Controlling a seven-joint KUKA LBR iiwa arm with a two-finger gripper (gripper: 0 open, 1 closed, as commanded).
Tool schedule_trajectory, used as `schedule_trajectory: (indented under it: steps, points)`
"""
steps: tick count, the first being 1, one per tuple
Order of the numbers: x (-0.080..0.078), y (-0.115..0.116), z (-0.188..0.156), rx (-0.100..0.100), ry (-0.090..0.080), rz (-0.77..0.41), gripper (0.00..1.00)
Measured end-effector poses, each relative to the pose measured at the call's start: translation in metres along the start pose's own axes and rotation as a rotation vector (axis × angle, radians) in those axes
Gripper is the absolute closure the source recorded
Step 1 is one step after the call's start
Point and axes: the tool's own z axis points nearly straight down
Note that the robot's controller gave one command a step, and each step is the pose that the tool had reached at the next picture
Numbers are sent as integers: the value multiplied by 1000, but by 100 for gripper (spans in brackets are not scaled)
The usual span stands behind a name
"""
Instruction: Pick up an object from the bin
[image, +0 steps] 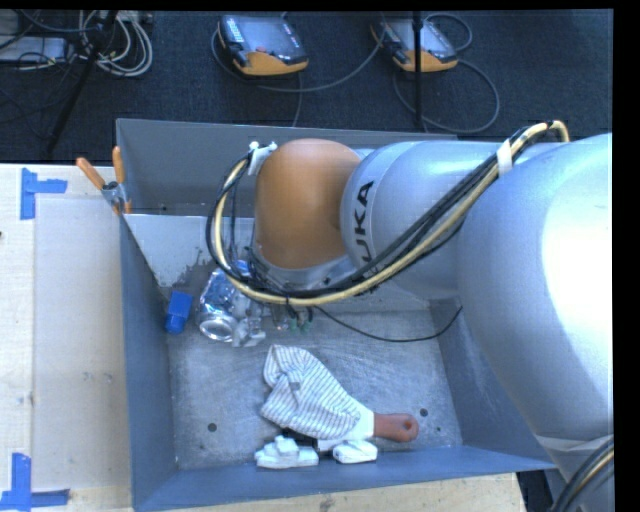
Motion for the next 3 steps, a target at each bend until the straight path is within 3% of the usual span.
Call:
schedule_trajectory:
  steps: [1, 2, 3]
  points:
    - [2, 10, -18, -3, -25, -19, 100]
    - [9, 14, -32, 1, 0, -35, 100]
    - [-1, 19, -90, 0, -11, -43, 100]
